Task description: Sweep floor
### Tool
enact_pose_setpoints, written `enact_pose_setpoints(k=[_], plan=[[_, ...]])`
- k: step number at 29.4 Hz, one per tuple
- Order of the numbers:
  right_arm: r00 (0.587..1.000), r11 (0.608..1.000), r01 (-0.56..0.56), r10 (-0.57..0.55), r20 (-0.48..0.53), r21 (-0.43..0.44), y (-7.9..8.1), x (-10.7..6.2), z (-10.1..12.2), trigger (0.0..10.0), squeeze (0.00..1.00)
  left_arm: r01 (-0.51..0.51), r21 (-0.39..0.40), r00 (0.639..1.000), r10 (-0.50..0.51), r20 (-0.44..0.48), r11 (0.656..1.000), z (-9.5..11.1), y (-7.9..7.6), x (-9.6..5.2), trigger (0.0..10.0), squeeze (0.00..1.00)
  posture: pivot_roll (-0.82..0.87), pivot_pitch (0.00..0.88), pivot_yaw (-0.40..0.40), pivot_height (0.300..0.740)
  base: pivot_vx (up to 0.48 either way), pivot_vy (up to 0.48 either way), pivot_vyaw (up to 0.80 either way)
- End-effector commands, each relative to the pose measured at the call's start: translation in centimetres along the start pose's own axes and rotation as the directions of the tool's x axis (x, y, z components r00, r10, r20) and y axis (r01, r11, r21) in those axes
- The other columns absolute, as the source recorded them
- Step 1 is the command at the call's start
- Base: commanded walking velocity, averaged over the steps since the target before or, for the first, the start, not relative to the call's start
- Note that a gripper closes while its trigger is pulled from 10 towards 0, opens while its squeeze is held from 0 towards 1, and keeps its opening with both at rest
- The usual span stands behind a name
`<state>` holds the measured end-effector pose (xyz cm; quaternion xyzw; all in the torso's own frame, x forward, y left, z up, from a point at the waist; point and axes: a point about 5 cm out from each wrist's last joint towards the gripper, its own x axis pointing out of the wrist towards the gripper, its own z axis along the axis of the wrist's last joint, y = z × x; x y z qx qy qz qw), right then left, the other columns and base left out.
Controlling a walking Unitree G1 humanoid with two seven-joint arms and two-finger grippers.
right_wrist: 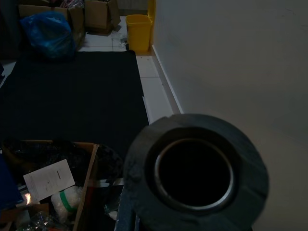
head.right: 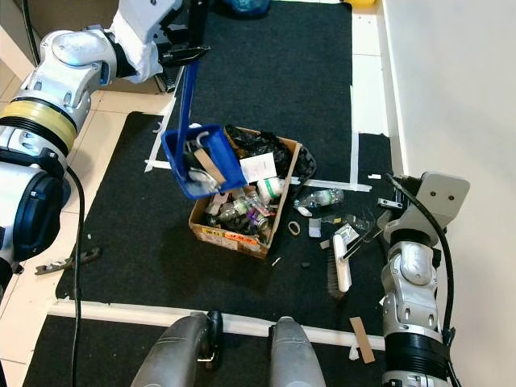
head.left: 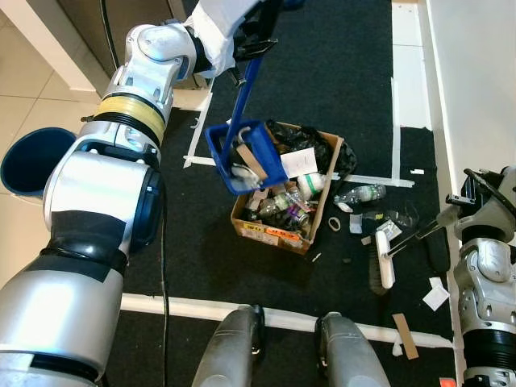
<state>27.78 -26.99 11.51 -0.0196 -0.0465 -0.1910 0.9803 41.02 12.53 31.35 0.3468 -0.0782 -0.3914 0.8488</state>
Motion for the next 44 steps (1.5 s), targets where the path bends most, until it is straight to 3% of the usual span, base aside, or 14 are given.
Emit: enact_pose_setpoints(k=[1, 15, 27, 35, 38, 40, 44], plan=[[0.996, 1.0, 0.018, -0.019, -0.086, -0.007, -0.2, -0.8, -1.9, 10.0, 0.0, 0.011, 0.106, 0.998, -0.017, 0.057, 0.994, 1.3, 0.2, -0.1, 10.0, 0.0, -0.03, 0.208, 0.069, 0.74, 0.0, 0.0, 0.0], [0.996, 1.0, 0.02, -0.02, -0.088, -0.002, 0.0, -0.9, -2.0, 10.0, 0.0, 0.165, 0.171, 0.963, -0.196, 0.185, 0.971, 2.3, -1.6, 0.3, 10.0, 0.0, -0.02, 0.205, 0.072, 0.74, 0.0, 0.0, 0.0], [0.996, 1.0, 0.029, -0.028, -0.088, 0.005, 0.1, -0.9, -2.1, 10.0, 0.0, 0.236, 0.385, 0.952, -0.292, 0.092, 0.892, 2.3, -2.7, 0.4, 10.0, 0.0, -0.01, 0.203, 0.083, 0.74, 0.0, 0.0, 0.0], [0.996, 0.999, 0.032, -0.031, -0.087, 0.008, 0.2, -0.9, -2.1, 10.0, 0.0, 0.272, 0.432, 0.934, -0.343, 0.094, 0.86, 2.7, -3.0, 0.4, 10.0, 0.0, -0.01, 0.202, 0.088, 0.74, 0.0, 0.0, 0.0], [0.996, 0.999, 0.032, -0.031, -0.087, 0.01, 0.3, -0.9, -2.1, 10.0, 0.0, 0.296, 0.451, 0.924, -0.372, 0.089, 0.842, 2.8, -3.4, 0.4, 10.0, 0.0, -0.01, 0.201, 0.089, 0.74, 0.0, 0.0, 0.0], [0.996, 0.999, 0.033, -0.032, -0.088, 0.011, 0.3, -0.9, -2.2, 10.0, 0.0, 0.337, 0.477, 0.907, -0.416, 0.068, 0.812, 2.6, -3.8, 0.4, 10.0, 0.0, -0.01, 0.2, 0.09, 0.74, 0.0, 0.0, 0.0], [0.996, 0.999, 0.034, -0.032, -0.088, 0.011, 0.3, -0.9, -2.2, 10.0, 0.0, 0.355, 0.491, 0.9, -0.433, 0.051, 0.795, 2.5, -4.0, 0.4, 10.0, 0.0, -0.01, 0.2, 0.09, 0.74, 0.0, 0.0, 0.0]])
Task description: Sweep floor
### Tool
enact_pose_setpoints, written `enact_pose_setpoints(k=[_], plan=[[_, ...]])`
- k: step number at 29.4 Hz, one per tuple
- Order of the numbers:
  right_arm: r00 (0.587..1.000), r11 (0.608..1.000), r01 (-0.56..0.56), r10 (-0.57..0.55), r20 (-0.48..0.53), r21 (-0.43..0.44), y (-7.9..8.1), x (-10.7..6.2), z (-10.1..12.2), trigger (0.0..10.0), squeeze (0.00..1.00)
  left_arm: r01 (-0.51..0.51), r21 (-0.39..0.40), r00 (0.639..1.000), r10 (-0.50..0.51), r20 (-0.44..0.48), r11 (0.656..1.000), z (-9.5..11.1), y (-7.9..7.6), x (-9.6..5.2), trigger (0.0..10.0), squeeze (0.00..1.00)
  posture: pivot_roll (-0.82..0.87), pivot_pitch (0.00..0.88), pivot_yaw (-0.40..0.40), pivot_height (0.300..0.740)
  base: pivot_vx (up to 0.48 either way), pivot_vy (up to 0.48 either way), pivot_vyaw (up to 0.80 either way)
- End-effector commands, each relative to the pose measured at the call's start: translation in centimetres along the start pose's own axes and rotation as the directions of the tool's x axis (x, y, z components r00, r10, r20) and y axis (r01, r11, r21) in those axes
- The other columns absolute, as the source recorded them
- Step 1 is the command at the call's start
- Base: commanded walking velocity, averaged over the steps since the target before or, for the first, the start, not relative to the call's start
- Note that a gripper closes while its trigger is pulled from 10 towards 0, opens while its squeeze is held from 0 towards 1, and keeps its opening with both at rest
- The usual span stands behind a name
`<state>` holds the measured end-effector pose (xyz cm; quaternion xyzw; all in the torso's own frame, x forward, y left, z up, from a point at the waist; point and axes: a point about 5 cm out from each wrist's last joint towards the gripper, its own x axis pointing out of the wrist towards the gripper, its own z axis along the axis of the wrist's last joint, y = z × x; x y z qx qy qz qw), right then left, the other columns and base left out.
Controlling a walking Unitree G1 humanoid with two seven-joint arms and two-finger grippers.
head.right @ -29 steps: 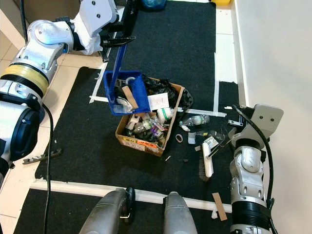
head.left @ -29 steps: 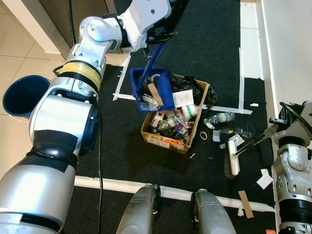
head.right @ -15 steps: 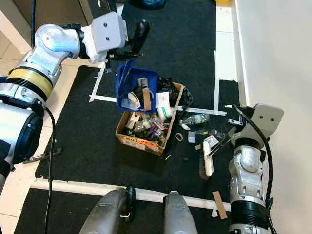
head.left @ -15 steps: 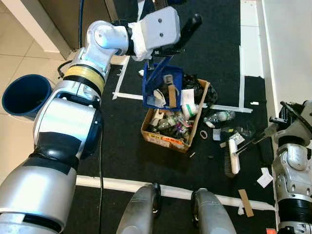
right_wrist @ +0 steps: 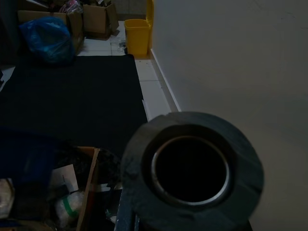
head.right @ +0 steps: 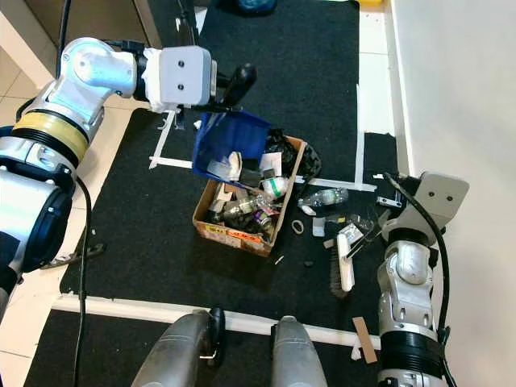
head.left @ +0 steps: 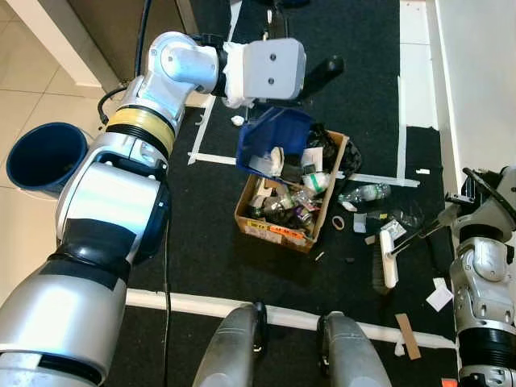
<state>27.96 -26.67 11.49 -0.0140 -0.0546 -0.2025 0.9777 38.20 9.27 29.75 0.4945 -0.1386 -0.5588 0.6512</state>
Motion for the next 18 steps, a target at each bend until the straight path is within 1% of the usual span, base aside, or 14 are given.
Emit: enact_pose_setpoints(k=[1, 6, 12, 15, 18], plan=[[0.995, 1.0, 0.01, -0.01, -0.101, -0.002, -0.1, -0.9, -2.2, 10.0, 0.0, 0.018, 0.093, 1.0, -0.019, 0.003, 0.996, 0.7, 0.3, -0.3, 10.0, 0.0, -0.01, 0.2, 0.089, 0.74, 0.0, 0.0, 0.0], [0.995, 1.0, 0.01, -0.01, -0.1, 0.0, 0.0, -0.9, -2.2, 10.0, 0.0, 0.1, 0.151, 0.995, -0.096, -0.034, 0.983, 0.7, -0.1, -0.4, 10.0, 0.0, 0.0, 0.196, 0.09, 0.74, 0.0, 0.0, 0.0], [0.995, 1.0, 0.009, -0.009, -0.1, 0.002, 0.1, -0.9, -2.2, 10.0, 0.0, 0.121, 0.177, 0.992, -0.111, -0.063, 0.977, 0.7, 0.1, -0.9, 10.0, 0.0, 0.0, 0.195, 0.091, 0.74, 0.0, 0.0, 0.0], [0.995, 1.0, 0.009, -0.008, -0.1, 0.003, 0.1, -0.9, -2.2, 10.0, 0.0, 0.159, 0.194, 0.983, -0.137, -0.118, 0.968, 0.3, 0.1, -1.4, 10.0, 0.0, 0.0, 0.195, 0.09, 0.74, 0.0, 0.0, 0.0], [0.995, 1.0, 0.009, -0.009, -0.101, 0.002, 0.1, -0.8, -2.2, 10.0, 0.0, 0.181, 0.201, 0.978, -0.153, -0.145, 0.963, 0.2, 0.1, -1.7, 10.0, 0.0, 0.0, 0.193, 0.088, 0.74, 0.0, 0.0, 0.0]])
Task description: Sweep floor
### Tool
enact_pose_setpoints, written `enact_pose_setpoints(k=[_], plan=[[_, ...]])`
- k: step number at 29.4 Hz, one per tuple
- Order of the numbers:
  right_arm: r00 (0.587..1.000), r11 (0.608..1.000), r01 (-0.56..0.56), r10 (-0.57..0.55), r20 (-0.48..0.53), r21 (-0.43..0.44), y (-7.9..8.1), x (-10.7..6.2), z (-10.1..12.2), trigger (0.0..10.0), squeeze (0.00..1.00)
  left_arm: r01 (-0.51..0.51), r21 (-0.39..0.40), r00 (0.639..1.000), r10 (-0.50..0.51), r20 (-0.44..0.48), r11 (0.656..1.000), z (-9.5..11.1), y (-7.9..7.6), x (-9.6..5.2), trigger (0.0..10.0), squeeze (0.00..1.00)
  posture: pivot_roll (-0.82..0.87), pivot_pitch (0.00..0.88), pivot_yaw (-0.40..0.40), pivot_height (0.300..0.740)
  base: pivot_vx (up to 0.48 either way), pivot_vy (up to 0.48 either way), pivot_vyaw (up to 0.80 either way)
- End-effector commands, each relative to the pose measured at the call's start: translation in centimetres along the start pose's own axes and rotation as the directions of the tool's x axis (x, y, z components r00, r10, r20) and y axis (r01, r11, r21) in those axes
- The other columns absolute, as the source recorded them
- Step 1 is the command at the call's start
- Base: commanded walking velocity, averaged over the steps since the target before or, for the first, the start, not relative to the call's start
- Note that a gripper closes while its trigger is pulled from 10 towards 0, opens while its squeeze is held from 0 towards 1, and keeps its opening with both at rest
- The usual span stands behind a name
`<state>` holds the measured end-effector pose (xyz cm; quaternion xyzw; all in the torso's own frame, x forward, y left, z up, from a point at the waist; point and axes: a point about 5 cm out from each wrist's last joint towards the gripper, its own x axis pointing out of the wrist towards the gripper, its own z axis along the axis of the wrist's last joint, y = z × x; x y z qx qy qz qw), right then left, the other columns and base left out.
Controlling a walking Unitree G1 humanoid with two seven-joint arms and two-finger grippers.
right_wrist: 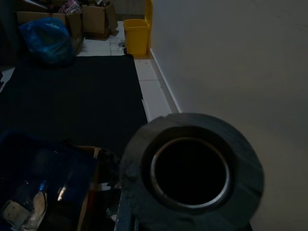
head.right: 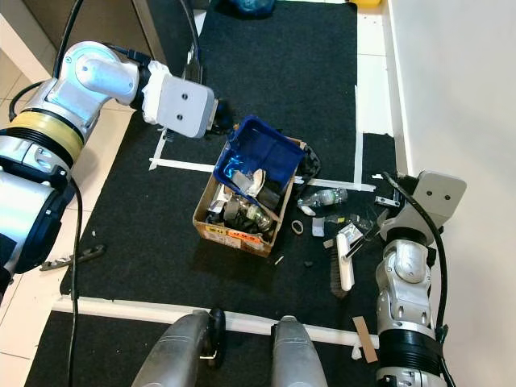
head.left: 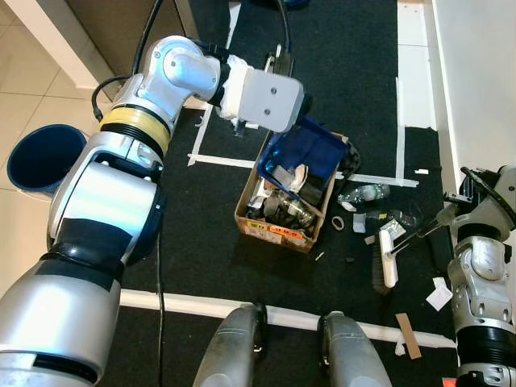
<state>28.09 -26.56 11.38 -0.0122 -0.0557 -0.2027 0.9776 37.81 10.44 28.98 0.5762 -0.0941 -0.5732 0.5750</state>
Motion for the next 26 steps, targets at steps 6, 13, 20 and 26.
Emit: enact_pose_setpoints(k=[6, 13, 20, 26], plan=[[0.995, 1.0, 0.007, -0.007, -0.1, -0.003, -0.1, -0.8, -2.1, 10.0, 0.0, 0.045, 0.091, 0.996, -0.037, -0.084, 0.995, 0.1, 1.1, -2.4, 10.0, 0.0, 0.0, 0.184, 0.087, 0.74, 0.0, 0.0, 0.0], [0.995, 1.0, 0.007, -0.007, -0.098, -0.004, -0.1, -0.7, -2.1, 10.0, 0.0, 0.054, 0.078, 0.988, -0.042, -0.147, 0.995, -0.7, 0.9, -3.3, 10.0, 0.0, 0.0, 0.183, 0.086, 0.74, 0.0, 0.0, 0.0], [0.995, 1.0, 0.002, -0.002, -0.096, -0.001, 0.1, -0.6, -2.0, 10.0, 0.0, 0.045, 0.054, 0.972, -0.031, -0.234, 0.997, -1.9, 0.5, -4.3, 10.0, 0.0, 0.01, 0.183, 0.084, 0.74, 0.0, 0.0, 0.0], [0.996, 1.0, 0.001, -0.001, -0.093, 0.001, 0.1, -0.4, -2.0, 10.0, 0.0, -0.031, 0.116, 0.952, 0.065, -0.3, 0.993, -2.1, 1.4, -5.0, 10.0, 0.0, 0.01, 0.182, 0.083, 0.74, 0.0, 0.0, 0.0]])
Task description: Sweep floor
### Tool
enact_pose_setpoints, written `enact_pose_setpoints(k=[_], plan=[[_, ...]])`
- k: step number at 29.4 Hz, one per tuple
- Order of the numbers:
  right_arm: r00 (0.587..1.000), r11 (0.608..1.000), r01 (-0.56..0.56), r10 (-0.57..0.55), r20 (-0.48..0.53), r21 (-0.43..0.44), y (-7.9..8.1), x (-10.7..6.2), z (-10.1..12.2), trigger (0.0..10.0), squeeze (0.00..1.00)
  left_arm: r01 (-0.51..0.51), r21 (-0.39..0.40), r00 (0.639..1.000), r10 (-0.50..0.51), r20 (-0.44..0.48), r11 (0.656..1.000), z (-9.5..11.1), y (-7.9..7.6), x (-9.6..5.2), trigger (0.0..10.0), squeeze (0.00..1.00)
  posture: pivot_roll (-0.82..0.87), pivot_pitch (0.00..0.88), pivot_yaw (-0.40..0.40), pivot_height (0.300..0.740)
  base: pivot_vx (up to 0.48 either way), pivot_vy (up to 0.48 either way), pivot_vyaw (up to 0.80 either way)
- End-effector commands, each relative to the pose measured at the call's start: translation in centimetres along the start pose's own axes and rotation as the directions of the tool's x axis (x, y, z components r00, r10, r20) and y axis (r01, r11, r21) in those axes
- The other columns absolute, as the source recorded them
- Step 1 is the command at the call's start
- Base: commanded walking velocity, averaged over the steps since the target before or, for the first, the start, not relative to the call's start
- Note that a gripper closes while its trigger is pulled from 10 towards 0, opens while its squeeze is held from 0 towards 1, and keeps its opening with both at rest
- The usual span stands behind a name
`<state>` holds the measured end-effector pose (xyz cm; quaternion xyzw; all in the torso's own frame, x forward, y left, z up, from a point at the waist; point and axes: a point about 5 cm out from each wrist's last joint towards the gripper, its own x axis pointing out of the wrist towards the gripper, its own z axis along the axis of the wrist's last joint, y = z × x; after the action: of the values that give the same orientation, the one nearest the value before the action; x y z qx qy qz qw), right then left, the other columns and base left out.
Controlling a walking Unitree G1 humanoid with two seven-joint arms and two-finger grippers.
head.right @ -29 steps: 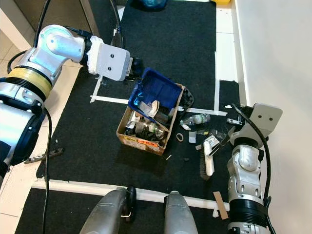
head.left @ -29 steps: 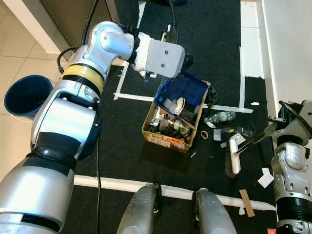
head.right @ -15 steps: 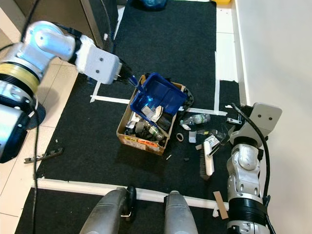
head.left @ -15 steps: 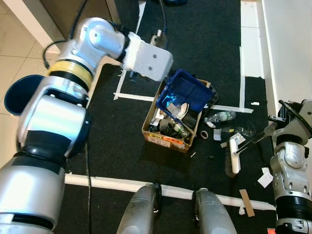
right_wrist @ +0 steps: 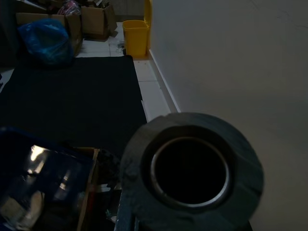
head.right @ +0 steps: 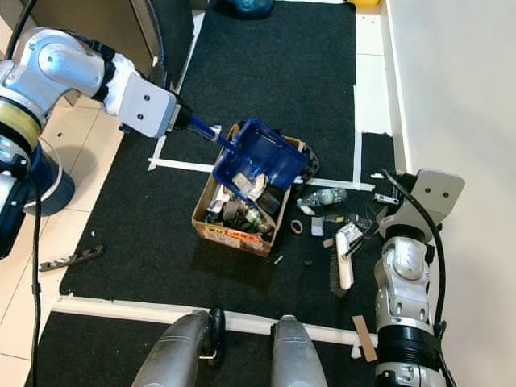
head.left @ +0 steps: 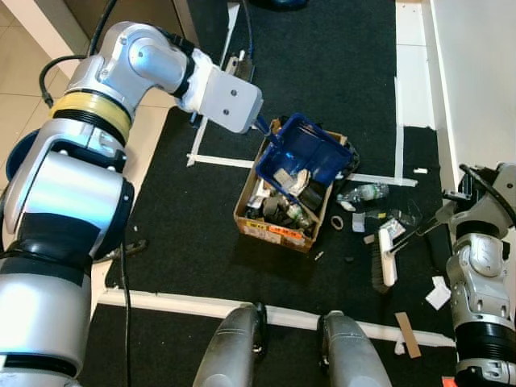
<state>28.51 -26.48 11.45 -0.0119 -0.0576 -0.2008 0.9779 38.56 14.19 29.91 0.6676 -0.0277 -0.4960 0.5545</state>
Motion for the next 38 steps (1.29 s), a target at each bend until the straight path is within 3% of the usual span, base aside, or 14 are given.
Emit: enact_pose_setpoints(k=[1, 5, 6, 7, 15, 23, 26, 31, 33, 35, 38], plan=[[0.995, 1.0, 0.005, -0.005, -0.096, -0.001, -0.1, -0.8, -2.0, 10.0, 0.0, -0.097, 0.042, 0.994, 0.098, -0.047, 0.994, -0.3, 1.6, -1.9, 10.0, 0.0, 0.01, 0.182, 0.083, 0.74, 0.0, 0.0, 0.0], [0.995, 1.0, 0.005, -0.005, -0.096, 0.0, -0.1, -0.8, -2.0, 10.0, 0.0, -0.136, 0.054, 0.99, 0.138, -0.041, 0.989, -0.1, 2.0, -1.8, 10.0, 0.0, 0.01, 0.183, 0.084, 0.74, 0.0, 0.0, 0.0], [0.995, 1.0, 0.005, -0.005, -0.096, 0.0, -0.1, -0.8, -2.0, 10.0, 0.0, -0.156, 0.061, 0.987, 0.158, -0.032, 0.986, 0.1, 2.1, -1.8, 2.7, 0.0, 0.01, 0.183, 0.084, 0.74, 0.0, 0.0, 0.0], [0.995, 1.0, 0.005, -0.005, -0.095, 0.001, -0.1, -0.8, -2.0, 10.0, 0.0, -0.176, 0.067, 0.984, 0.178, -0.025, 0.982, 0.2, 2.3, -1.8, 0.1, 0.0, 0.01, 0.183, 0.084, 0.74, 0.0, 0.0, 0.0], [0.996, 1.0, 0.007, -0.007, -0.093, 0.001, -0.1, -0.8, -2.0, 10.0, 0.0, -0.252, 0.101, 0.967, 0.253, -0.002, 0.963, 0.7, 2.9, -1.7, 0.0, 0.0, 0.0, 0.181, 0.082, 0.74, 0.0, 0.0, 0.0], [0.996, 1.0, 0.004, -0.004, -0.094, 0.003, -0.1, -0.7, -2.0, 10.0, 0.0, -0.243, 0.137, 0.969, 0.247, -0.01, 0.96, 0.8, 3.1, -1.9, 0.0, 0.0, 0.01, 0.179, 0.081, 0.74, 0.0, 0.0, 0.0], [0.996, 1.0, 0.005, -0.005, -0.094, 0.003, 0.0, -0.6, -2.0, 10.0, 0.0, -0.125, 0.163, 0.992, 0.123, 0.025, 0.979, 1.1, 1.8, -1.2, 0.0, 0.0, 0.01, 0.176, 0.081, 0.74, 0.0, 0.0, 0.0], [0.996, 1.0, 0.006, -0.005, -0.094, 0.003, 0.0, -0.5, -2.0, 10.0, 0.0, -0.022, 0.194, 0.999, 0.013, 0.049, 0.981, 1.4, 0.7, -0.4, 0.0, 0.0, 0.01, 0.174, 0.081, 0.74, 0.0, 0.0, 0.0], [0.996, 1.0, 0.006, -0.005, -0.094, 0.003, 0.0, -0.5, -2.0, 10.0, 0.0, -0.022, 0.194, 0.999, 0.013, 0.049, 0.981, 1.4, 0.7, -0.4, 0.0, 0.0, 0.01, 0.174, 0.081, 0.74, 0.0, 0.0, 0.0], [0.996, 1.0, 0.005, -0.005, -0.093, 0.004, 0.0, -0.5, -2.0, 10.0, 0.0, 0.034, 0.24, 0.998, -0.046, 0.045, 0.97, 1.7, 0.2, 0.0, 0.0, 0.0, 0.01, 0.171, 0.08, 0.74, 0.0, 0.0, 0.0], [0.996, 1.0, 0.004, -0.004, -0.093, 0.005, 0.0, -0.5, -2.0, 10.0, 0.0, 0.047, 0.279, 0.998, -0.057, 0.025, 0.959, 1.7, 0.2, 0.0, 0.0, 0.0, 0.01, 0.171, 0.08, 0.74, 0.0, 0.0, 0.0]])
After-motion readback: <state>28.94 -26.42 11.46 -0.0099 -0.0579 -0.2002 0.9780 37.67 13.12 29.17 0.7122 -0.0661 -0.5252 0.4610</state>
